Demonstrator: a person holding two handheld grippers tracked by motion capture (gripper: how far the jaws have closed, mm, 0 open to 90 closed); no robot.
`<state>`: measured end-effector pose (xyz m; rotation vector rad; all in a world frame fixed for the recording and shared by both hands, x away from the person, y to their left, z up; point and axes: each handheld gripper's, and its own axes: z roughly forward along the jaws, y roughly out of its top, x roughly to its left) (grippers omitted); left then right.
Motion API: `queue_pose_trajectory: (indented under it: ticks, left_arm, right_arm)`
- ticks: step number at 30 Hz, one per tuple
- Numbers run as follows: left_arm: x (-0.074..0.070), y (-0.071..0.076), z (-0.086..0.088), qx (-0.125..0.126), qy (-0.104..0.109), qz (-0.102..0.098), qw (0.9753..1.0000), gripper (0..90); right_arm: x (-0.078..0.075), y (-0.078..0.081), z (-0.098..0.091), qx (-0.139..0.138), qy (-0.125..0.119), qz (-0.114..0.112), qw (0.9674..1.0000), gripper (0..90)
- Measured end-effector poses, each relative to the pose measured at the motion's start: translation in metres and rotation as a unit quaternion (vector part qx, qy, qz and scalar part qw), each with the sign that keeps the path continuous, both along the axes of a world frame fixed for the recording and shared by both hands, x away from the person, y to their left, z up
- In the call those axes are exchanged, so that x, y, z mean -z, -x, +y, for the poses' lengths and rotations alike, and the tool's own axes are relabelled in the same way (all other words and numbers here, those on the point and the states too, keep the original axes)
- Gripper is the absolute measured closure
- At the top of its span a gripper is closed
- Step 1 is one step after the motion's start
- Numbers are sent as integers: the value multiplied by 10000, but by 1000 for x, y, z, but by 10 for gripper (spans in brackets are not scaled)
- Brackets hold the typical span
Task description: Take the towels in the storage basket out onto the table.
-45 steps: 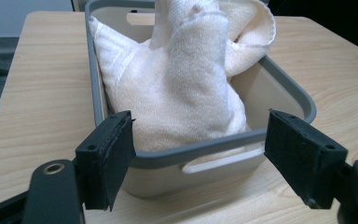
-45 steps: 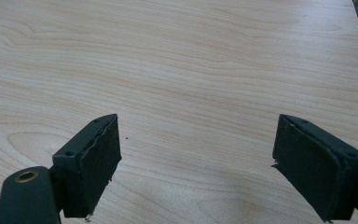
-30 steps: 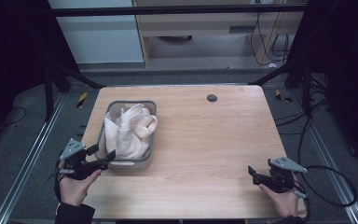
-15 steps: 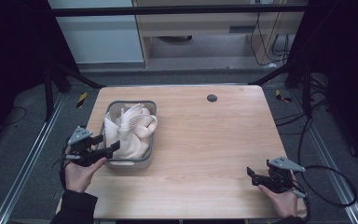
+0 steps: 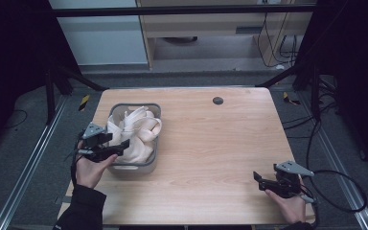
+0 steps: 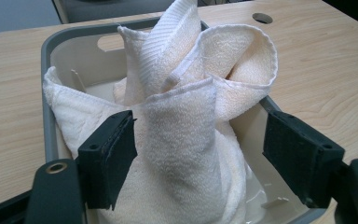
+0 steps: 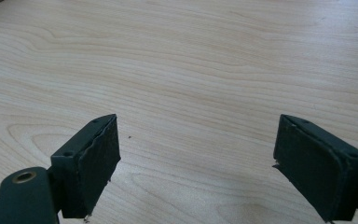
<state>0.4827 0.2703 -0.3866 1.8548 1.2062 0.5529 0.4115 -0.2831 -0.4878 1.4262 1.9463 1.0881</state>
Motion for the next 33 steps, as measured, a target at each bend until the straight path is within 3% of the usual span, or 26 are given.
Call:
queue_pose_trajectory:
  ticks: [19,23,33]
  left_arm:
    - [0,-25,-14,-23,-252,161,9996,247]
    - [3,-31,-17,-53,-432,210,9988,245]
    - [11,-41,-19,-114,-568,400,9975,252]
  right_arm:
    - [1,-1,1,-86,27,25,10000,143]
    - [2,-2,2,-111,65,30,9999,143]
    - [2,-2,3,-167,62,95,9998,143]
